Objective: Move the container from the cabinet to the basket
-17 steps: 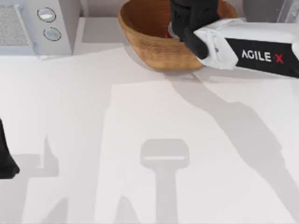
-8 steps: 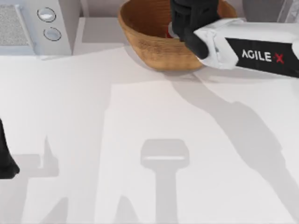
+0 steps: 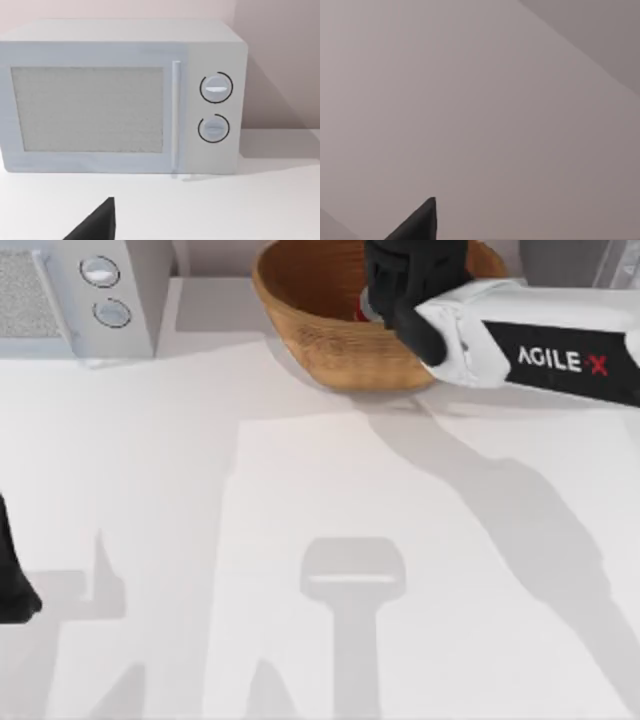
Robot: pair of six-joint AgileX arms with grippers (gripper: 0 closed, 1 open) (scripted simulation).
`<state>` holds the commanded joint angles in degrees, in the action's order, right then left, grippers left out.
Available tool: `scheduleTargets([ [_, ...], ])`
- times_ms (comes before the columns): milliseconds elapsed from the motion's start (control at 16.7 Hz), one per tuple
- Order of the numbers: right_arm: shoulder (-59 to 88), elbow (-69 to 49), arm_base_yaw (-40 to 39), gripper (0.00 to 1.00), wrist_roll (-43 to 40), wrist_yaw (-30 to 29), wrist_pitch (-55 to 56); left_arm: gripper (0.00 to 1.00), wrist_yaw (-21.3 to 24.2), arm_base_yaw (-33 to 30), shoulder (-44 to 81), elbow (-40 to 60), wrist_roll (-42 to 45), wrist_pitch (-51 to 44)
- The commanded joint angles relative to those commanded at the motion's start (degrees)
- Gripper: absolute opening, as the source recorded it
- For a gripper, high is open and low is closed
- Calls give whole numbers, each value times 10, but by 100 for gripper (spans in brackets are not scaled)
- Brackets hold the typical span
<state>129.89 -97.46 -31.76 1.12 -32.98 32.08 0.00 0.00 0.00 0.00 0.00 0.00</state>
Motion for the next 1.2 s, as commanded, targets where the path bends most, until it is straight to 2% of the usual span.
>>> scheduleTargets([
  [240,-36,34,13,100,1,23,-5,100,0,0,0,0,0,0],
  [540,-217,205,66,100,5,117,-39,100,0,0,0,0,0,0],
  [900,-617,511,158,100,5,242,-119,100,0,0,0,0,0,0],
  [1200,-976,750,236,100,0,308,-205,100,0,0,0,0,0,0],
])
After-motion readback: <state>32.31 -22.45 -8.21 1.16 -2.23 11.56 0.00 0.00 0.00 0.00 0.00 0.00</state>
